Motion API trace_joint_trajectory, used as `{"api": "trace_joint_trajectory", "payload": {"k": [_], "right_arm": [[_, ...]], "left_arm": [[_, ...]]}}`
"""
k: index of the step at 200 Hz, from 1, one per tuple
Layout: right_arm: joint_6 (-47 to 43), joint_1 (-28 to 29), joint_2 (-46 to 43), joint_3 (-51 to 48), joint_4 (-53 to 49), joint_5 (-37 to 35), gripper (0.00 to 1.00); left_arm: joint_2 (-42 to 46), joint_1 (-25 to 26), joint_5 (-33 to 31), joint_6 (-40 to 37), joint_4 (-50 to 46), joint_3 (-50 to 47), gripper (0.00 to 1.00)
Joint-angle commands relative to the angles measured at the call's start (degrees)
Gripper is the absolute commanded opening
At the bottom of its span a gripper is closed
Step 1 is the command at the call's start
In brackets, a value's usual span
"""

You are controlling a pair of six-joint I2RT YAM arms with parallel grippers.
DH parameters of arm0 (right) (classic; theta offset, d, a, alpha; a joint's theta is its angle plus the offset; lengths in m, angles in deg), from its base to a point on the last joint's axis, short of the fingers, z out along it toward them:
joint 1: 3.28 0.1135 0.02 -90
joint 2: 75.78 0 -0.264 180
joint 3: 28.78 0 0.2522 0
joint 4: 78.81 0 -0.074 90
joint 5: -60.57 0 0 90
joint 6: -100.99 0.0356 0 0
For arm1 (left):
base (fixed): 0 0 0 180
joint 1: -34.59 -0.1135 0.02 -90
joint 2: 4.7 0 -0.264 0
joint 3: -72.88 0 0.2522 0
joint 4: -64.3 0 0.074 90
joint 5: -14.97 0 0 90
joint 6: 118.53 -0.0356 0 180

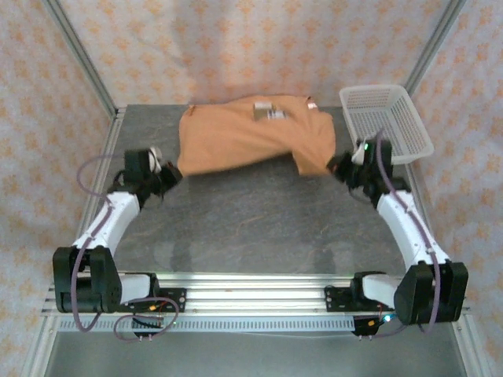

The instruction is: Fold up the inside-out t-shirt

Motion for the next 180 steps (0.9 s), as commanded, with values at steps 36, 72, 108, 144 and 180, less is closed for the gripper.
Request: {"api": "trace_joint_trajectory", "payload": {"k": [36, 72, 108, 144, 180], "right_arm": [[5.1, 0.2, -8.1, -16.4, 8.6, 0.6, 0.00], [6.4, 0.2, -13.6, -20.8, 5.2, 0.9, 0.00], [6.7, 0.2, -17.9, -22.8, 0.7, 1.0, 0.05], [10.2, 0.2, -24.5, -26.4, -2.2, 1.2, 0.10], [14.5, 0.2, -35.9, -27.1, -7.2, -2.7, 0.51]], "left_arm": [[8.7, 2.9, -4.7, -0.2, 3.2, -12.4, 0.00], [13.9, 3.2, -5.9, -0.3, -3.1, -14.5, 0.00], [18.2, 3.2, -5.9, 1.0, -6.1, -15.7, 0.00], [23.1, 3.2, -7.7, 3.9, -9.7, -17.8, 0.08], [29.3, 3.2, -14.9, 7.2, -17.9, -16.9, 0.55]]}}
